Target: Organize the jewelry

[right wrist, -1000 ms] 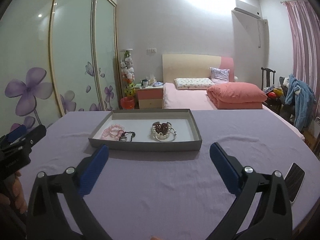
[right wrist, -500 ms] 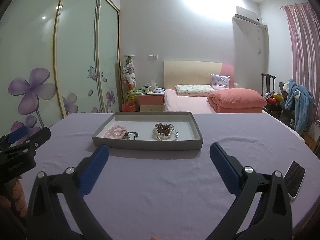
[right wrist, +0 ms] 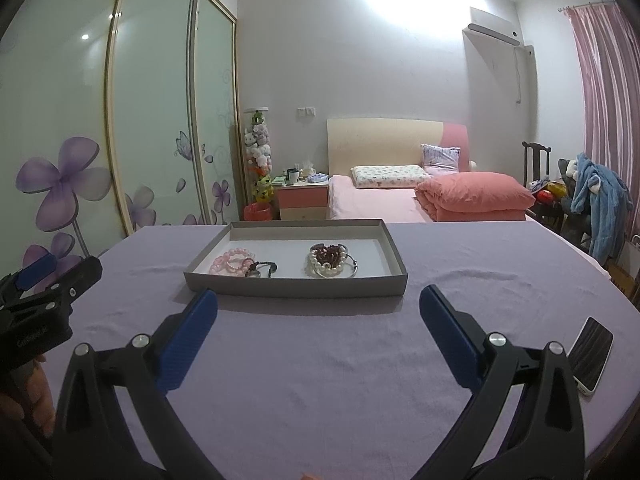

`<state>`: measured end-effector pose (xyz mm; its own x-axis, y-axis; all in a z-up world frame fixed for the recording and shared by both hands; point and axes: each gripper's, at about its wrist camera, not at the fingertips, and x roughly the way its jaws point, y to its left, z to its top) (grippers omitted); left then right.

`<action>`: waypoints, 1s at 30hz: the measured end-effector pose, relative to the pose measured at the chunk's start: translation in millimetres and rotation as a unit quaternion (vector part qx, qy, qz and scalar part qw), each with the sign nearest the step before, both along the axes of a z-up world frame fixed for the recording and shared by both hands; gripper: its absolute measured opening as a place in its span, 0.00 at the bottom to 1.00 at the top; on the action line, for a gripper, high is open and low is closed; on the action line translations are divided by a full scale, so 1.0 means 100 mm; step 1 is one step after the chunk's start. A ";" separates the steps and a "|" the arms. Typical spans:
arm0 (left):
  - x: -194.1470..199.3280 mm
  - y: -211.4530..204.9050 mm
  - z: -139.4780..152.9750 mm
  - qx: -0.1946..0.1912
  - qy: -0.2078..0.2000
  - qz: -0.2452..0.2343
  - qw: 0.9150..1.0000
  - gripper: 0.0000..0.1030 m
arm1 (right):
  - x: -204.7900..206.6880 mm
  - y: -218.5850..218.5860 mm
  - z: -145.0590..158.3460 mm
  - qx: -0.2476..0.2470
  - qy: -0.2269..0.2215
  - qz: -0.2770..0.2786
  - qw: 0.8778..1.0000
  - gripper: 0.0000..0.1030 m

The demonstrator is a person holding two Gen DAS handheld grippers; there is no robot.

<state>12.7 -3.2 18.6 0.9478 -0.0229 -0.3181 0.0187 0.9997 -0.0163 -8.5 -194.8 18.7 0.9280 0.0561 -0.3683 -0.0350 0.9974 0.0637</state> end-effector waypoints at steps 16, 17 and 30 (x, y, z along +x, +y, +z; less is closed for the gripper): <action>-0.02 -0.02 -0.03 0.000 0.005 0.000 1.000 0.98 | 0.02 0.01 -0.01 0.002 0.004 0.003 1.000 0.96; -0.02 -0.02 -0.03 0.000 0.005 0.000 1.000 0.98 | 0.02 0.01 -0.02 0.002 0.005 0.003 1.000 0.96; -0.02 -0.02 -0.04 0.000 0.006 0.000 1.000 0.98 | 0.04 0.01 -0.03 0.004 0.007 0.003 1.000 0.96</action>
<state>10.4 -4.7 14.9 0.9440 -0.0238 -0.3292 0.0195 0.9997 -0.0164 -4.3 -194.2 15.6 0.9221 0.0653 -0.3815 -0.0409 0.9966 0.0719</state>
